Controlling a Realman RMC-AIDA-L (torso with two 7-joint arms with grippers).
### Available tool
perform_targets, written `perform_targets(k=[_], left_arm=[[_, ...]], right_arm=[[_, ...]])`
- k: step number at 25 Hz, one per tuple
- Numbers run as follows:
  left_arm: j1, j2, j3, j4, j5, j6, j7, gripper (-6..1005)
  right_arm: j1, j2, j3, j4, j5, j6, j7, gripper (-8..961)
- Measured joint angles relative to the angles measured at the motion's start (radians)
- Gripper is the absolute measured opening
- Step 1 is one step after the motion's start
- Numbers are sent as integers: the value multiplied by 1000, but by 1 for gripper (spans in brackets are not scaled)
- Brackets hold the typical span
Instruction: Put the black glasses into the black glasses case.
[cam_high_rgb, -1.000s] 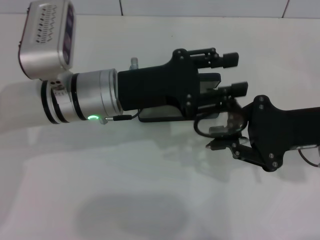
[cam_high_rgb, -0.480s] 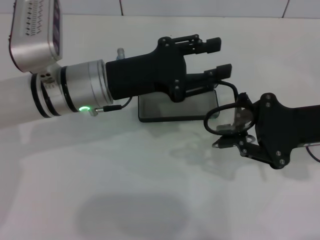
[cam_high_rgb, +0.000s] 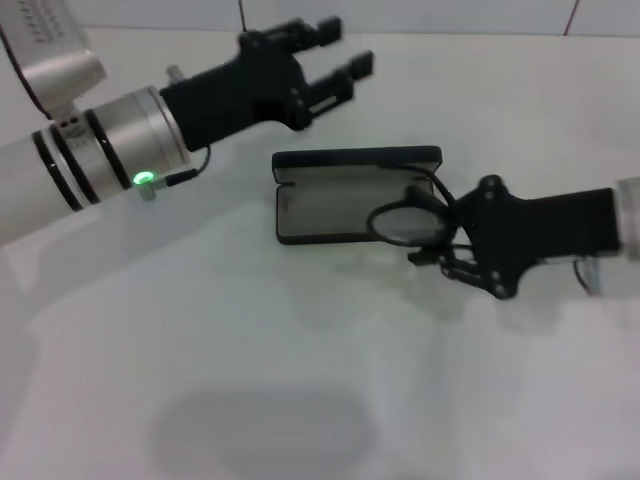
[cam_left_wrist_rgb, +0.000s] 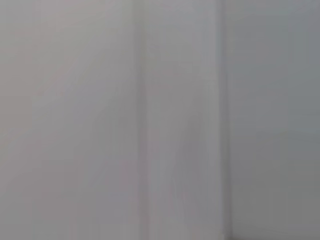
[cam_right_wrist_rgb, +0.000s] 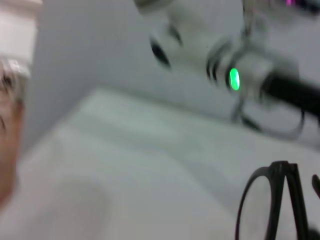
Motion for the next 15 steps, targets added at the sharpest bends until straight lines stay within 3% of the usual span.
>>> perform_targets(k=[6,15], left_arm=[[53,2,1,0,-155,-23,-2,563],[48,2,1,1,-155,-25,-7,563]], right_arm=[[-5,-2,-326,-163,-89,429,208,182],[4,1,-541,-219,-189,684,319,186]])
